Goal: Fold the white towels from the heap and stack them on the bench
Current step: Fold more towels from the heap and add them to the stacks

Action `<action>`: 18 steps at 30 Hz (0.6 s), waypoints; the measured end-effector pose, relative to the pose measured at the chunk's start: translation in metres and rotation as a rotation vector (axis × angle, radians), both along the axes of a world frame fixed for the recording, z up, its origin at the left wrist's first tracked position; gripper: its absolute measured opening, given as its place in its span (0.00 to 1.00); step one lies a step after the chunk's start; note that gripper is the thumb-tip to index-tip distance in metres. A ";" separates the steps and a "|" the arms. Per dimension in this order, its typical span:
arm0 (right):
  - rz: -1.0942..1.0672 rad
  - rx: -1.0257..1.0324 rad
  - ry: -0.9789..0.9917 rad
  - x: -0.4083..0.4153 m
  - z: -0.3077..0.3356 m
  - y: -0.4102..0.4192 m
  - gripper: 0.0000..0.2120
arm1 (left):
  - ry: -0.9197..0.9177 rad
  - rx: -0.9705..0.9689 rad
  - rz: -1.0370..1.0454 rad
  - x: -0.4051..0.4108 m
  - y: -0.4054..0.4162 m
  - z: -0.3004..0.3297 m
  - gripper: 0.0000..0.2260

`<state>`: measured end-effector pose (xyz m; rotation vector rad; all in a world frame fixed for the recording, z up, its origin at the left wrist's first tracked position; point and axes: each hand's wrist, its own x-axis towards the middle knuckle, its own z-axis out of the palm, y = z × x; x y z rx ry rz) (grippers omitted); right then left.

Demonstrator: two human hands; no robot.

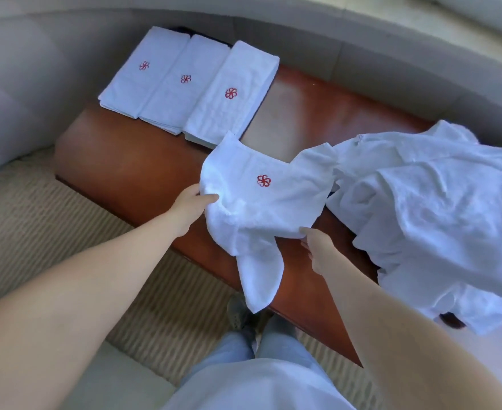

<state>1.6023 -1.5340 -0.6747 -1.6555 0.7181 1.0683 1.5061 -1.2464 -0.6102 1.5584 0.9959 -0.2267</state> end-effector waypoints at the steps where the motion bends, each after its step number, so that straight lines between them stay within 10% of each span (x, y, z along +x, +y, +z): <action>1: 0.014 0.005 -0.073 0.002 0.010 -0.001 0.06 | -0.024 0.035 -0.003 -0.001 0.003 0.008 0.05; 9: -0.328 0.334 -0.416 0.057 0.149 -0.012 0.07 | -0.243 0.135 0.159 0.007 0.041 0.092 0.05; 18: -0.069 0.137 -0.539 0.047 0.201 -0.021 0.10 | -0.237 0.052 0.215 0.003 0.054 0.133 0.08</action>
